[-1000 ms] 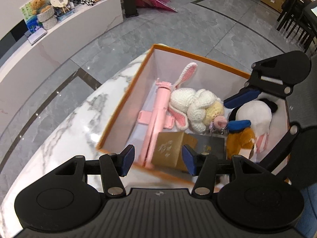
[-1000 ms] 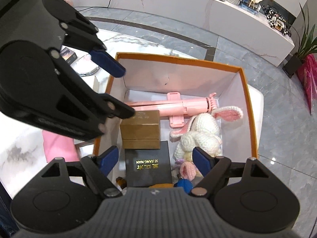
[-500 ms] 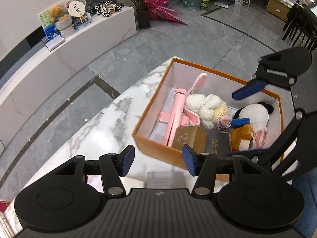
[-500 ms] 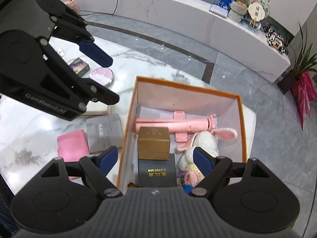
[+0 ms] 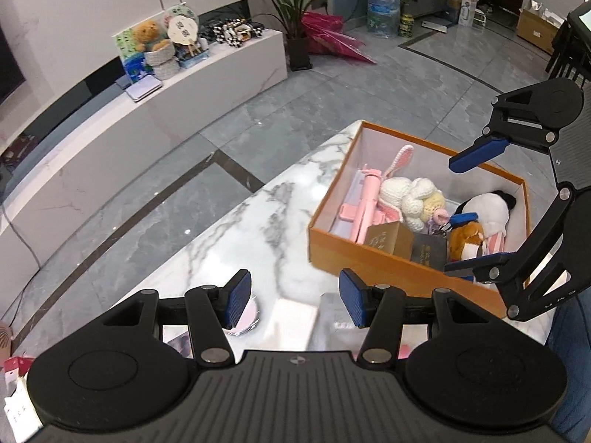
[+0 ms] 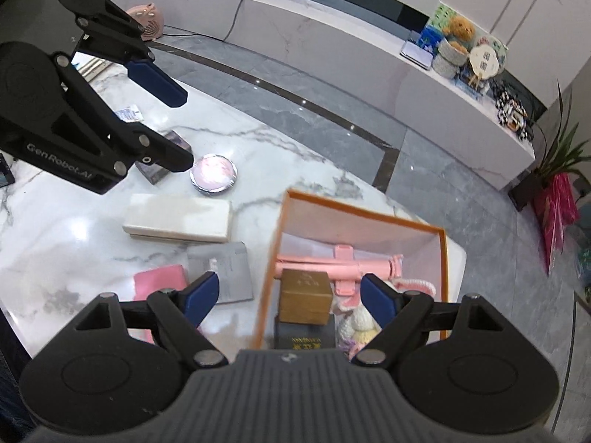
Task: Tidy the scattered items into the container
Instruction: 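Move both tools back over the table toward the white box and pink case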
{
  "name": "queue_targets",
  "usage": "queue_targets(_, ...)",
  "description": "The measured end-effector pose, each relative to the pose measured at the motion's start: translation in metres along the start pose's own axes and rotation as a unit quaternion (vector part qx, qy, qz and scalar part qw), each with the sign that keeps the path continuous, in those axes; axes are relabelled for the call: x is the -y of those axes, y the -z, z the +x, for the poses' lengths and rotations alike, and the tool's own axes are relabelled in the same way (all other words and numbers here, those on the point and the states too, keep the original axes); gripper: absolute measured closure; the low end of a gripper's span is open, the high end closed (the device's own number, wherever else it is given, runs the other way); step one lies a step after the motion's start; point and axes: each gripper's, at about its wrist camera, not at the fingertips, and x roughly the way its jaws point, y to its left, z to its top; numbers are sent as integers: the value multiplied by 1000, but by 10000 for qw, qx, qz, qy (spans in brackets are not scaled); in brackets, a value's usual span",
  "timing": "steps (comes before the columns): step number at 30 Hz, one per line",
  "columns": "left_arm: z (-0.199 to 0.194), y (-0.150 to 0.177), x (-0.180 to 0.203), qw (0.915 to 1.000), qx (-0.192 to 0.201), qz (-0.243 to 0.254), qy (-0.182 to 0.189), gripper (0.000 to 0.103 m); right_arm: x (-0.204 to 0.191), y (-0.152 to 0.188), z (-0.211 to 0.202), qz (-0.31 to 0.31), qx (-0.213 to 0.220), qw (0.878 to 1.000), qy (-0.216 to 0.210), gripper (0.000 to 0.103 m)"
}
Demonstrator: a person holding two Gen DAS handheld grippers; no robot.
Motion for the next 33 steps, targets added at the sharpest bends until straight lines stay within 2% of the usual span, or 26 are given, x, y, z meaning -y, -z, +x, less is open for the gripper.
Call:
queue_targets(11,-41,47,-53,9987,97,-375,-329,41,-53,-14,-6,-498,28,9987,-65,15)
queue_targets(23,-39,104,-119,9947,-36,-921,-449,41,-96,-13,20,-746,9,9963,-425,15)
queue_targets(28,-24,123,-133,9929,-19,-1145,-324,41,-110,-8,31,-786,274,9960,-337,15)
queue_targets(33,6,133,-116,9950,-43,-996,87,41,-115,1,53,-599,323,9968,-428,15)
